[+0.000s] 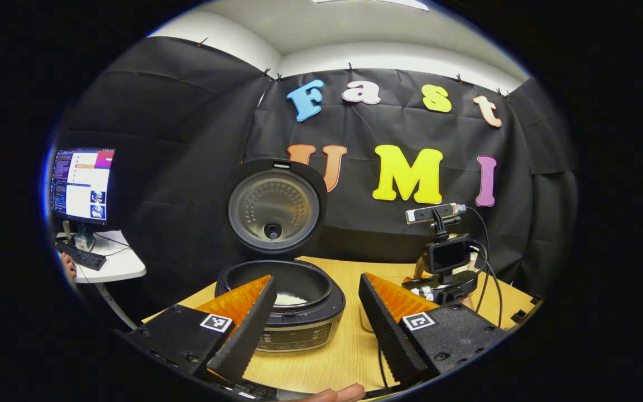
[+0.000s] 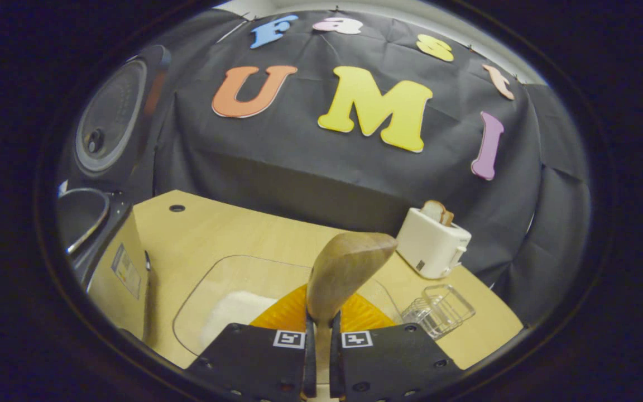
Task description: Close the left gripper, press the button to open the rice cooker; take a wooden spoon from the chopstick holder with the right hand, scoop a spoonful of rice and pour it into the rice cooker, then put the wooden spoon back into the chopstick holder.
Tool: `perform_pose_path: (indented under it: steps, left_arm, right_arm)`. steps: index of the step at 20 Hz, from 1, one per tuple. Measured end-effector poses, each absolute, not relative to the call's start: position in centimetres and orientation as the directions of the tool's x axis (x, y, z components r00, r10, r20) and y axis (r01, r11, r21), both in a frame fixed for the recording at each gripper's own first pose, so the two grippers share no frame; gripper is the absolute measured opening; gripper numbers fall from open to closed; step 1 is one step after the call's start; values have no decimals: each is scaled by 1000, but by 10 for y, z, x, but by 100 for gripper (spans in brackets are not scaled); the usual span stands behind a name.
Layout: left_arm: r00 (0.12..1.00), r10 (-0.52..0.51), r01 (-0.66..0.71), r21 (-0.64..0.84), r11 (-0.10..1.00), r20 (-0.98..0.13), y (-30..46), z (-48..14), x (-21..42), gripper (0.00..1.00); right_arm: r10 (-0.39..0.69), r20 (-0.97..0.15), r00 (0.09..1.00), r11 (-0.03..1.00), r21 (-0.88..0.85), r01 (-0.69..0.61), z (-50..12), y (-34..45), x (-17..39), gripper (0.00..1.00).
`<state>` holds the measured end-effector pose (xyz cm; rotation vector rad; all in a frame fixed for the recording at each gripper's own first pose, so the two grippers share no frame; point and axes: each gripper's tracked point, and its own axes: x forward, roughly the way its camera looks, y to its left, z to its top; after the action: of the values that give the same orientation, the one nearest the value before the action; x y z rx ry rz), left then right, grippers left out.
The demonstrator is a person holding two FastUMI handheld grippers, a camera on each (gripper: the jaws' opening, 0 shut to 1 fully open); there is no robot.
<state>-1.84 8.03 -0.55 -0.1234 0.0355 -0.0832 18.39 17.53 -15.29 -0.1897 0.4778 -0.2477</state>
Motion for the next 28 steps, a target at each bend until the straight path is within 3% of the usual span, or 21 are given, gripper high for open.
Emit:
perform_pose_path:
  steps: [12,20,24,28]
  left_arm:
    - [993,-101,91,-152,984,-55,86,-16,-13,93]
    - [993,-108,96,-183,978,-57,88,-16,-12,93]
    - [992,-113,99,-195,976,-62,85,-18,-11,94]
    - [991,-113,98,-190,977,-73,86,-22,-10,93]
  right_arm:
    - [-319,-504,803,869,182,460,-157,181,170,9]
    - [-185,-529,828,779,434,452,-162,185,162,10]
    - [-61,-532,844,653,618,437,-159,193,160,10]
    - [-35,-523,852,625,654,427,-158,194,159,10]
